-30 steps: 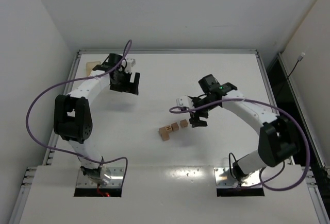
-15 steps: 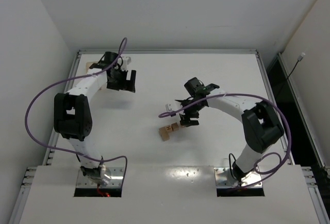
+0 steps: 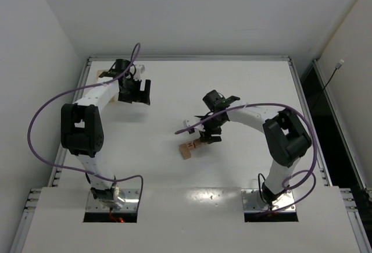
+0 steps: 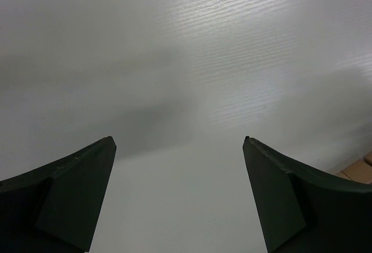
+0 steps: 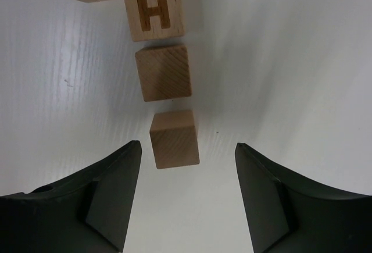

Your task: Build the wood block tower

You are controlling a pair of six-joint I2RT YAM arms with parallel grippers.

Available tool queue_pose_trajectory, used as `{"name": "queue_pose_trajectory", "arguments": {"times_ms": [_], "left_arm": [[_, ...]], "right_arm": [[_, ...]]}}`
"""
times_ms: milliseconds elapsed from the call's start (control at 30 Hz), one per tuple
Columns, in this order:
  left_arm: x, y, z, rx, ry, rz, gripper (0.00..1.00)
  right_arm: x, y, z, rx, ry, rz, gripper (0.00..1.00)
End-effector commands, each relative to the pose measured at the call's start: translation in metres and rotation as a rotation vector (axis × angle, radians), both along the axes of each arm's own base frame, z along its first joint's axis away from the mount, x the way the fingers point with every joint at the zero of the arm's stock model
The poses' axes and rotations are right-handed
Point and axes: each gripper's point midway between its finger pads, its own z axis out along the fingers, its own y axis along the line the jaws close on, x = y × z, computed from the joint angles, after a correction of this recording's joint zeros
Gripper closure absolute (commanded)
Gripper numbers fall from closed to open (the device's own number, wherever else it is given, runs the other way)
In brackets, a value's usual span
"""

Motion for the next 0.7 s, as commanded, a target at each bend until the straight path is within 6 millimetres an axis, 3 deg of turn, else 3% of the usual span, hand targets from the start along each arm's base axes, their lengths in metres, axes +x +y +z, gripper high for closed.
{"name": "queue_pose_trajectory", "arguments": {"times_ms": [0, 300, 367, 433, 467, 533, 567, 667], "left_arm": [[0.010, 0.004, 0.004, -0.015, -0.014, 0.015, 0.10], [0.017, 0.008, 0.007, -0.015, -0.019, 0.024, 0.10], [0.017, 0.008, 0.003, -0.014, -0.010, 0.024, 0.10], [0.017, 0.008, 0.003, -0.014, -0.010, 0.024, 0.10], [0.017, 0.008, 0.003, -0.014, -0.010, 0.024, 0.10], [0.017, 0.008, -0.001, -0.014, 0.000, 0.024, 0.10], [0.017, 0.007, -0.001, -0.018, 0.002, 0.032, 0.10], [0.019, 0.008, 0.000, -0.016, -0.005, 0.046, 0.10]], "right_arm": [[0.004, 0.015, 0.005, 0.020, -0.015, 0.030, 0.38], [-0.006, 0.014, -0.012, -0.032, 0.007, 0.051, 0.43], [-0.004, 0.011, -0.013, -0.053, 0.010, 0.039, 0.48], [-0.003, 0.010, -0.015, -0.067, 0.012, 0.037, 0.57], [-0.004, 0.009, -0.018, -0.073, 0.023, 0.029, 0.69], [0.000, 0.006, -0.019, -0.096, 0.018, -0.002, 0.79], [0.000, 0.005, -0.019, -0.105, 0.021, -0.024, 0.89], [0.006, 0.004, -0.010, -0.096, 0.036, -0.140, 1.00]]}}
